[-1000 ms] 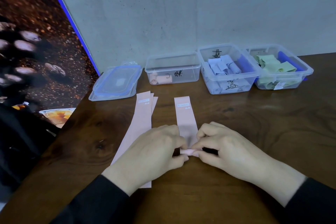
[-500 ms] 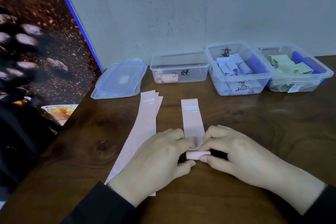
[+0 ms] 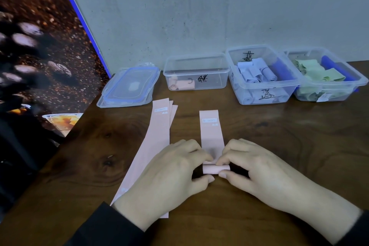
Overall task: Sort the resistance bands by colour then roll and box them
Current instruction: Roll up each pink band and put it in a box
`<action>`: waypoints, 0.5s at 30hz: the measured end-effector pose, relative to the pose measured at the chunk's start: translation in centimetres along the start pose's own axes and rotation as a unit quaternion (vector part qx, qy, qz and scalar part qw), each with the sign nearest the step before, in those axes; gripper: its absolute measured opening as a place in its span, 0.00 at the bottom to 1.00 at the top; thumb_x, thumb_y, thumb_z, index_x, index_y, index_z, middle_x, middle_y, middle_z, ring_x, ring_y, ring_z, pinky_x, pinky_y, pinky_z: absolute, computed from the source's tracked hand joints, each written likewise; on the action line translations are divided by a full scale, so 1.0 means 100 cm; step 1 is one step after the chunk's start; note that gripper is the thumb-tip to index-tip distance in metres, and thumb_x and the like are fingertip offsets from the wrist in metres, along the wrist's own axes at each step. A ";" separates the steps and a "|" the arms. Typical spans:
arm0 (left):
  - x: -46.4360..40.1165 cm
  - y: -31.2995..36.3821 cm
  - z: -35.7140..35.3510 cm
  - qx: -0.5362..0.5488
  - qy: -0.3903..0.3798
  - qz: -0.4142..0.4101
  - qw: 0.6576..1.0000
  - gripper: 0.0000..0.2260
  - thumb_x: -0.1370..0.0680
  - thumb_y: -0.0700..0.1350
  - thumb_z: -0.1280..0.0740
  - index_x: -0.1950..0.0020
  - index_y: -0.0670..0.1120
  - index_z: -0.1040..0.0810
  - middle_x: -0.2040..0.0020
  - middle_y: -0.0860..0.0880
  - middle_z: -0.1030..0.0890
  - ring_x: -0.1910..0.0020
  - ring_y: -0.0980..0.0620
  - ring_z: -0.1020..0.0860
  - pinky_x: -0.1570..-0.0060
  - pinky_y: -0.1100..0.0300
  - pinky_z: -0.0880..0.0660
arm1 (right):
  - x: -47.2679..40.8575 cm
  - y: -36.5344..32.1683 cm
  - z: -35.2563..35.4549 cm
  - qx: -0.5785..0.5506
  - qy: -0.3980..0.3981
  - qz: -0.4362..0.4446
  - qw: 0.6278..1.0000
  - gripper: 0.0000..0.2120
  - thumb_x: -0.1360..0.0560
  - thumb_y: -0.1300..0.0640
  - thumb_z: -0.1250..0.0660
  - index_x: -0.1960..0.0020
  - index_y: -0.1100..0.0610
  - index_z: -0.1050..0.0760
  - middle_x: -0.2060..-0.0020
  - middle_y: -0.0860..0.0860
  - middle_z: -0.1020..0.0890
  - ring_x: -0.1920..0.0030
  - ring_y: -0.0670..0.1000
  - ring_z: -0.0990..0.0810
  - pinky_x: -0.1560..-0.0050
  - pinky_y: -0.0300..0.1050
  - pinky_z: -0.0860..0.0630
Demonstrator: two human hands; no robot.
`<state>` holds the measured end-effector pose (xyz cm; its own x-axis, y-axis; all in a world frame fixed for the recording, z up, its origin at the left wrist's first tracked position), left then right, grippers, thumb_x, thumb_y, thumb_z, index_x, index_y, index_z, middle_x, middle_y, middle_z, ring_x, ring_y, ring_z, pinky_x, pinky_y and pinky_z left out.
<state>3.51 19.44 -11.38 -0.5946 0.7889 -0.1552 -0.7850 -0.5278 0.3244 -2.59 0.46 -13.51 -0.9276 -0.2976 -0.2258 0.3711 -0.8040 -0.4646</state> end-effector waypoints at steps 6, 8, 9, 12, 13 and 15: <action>-0.002 -0.002 0.002 -0.008 0.001 0.005 1.000 0.09 0.21 0.55 0.33 0.43 0.57 0.19 0.47 0.60 0.25 0.51 0.58 0.28 0.51 0.62 0.27 | 0.000 0.000 0.000 0.015 0.003 -0.017 1.000 0.14 0.21 0.41 0.39 0.40 0.42 0.20 0.51 0.35 0.26 0.46 0.42 0.27 0.48 0.40 0.25; -0.002 -0.002 0.001 -0.009 -0.001 0.015 1.000 0.11 0.20 0.55 0.35 0.40 0.57 0.19 0.47 0.60 0.25 0.51 0.58 0.29 0.50 0.64 0.29 | -0.001 0.002 0.000 0.014 0.003 -0.025 1.000 0.13 0.23 0.39 0.37 0.42 0.41 0.23 0.50 0.34 0.27 0.46 0.41 0.27 0.48 0.38 0.26; -0.002 -0.002 0.000 -0.008 -0.005 0.021 1.000 0.12 0.19 0.56 0.36 0.38 0.58 0.19 0.46 0.60 0.26 0.50 0.58 0.30 0.49 0.64 0.29 | -0.001 0.002 0.000 0.014 0.005 -0.028 1.000 0.11 0.24 0.39 0.35 0.44 0.40 0.24 0.51 0.34 0.26 0.46 0.41 0.27 0.49 0.37 0.27; -0.002 -0.003 0.000 -0.009 -0.003 0.022 1.000 0.14 0.20 0.59 0.37 0.35 0.59 0.22 0.44 0.61 0.26 0.47 0.59 0.30 0.45 0.63 0.29 | -0.002 0.003 0.000 0.013 0.017 -0.031 0.999 0.07 0.23 0.41 0.35 0.48 0.40 0.22 0.52 0.34 0.26 0.48 0.42 0.26 0.49 0.38 0.27; -0.001 -0.002 0.000 -0.012 -0.007 0.025 1.000 0.15 0.20 0.60 0.37 0.35 0.60 0.23 0.42 0.62 0.27 0.45 0.60 0.30 0.43 0.63 0.30 | -0.002 0.003 0.000 0.013 0.018 -0.030 0.999 0.08 0.22 0.41 0.37 0.47 0.41 0.21 0.52 0.35 0.26 0.49 0.42 0.26 0.49 0.38 0.27; -0.001 -0.002 -0.001 -0.015 -0.013 0.030 0.999 0.14 0.20 0.60 0.37 0.36 0.60 0.25 0.40 0.62 0.28 0.44 0.60 0.31 0.42 0.64 0.31 | -0.001 0.001 0.000 0.019 0.019 -0.023 0.999 0.12 0.21 0.41 0.40 0.46 0.42 0.20 0.52 0.35 0.26 0.49 0.42 0.27 0.49 0.38 0.27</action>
<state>3.73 19.44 -11.50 -0.6369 0.7629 -0.1115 -0.7525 -0.5836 0.3051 -2.43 0.39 -13.53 -0.9412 -0.2409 -0.2368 0.3252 -0.8360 -0.4421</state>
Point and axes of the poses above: each hand's wrist, its own x-axis away from the middle knuckle, its own z-axis out of the back of the hand, y = z × x, the point moved 3 cm from there along -x, towards the middle knuckle
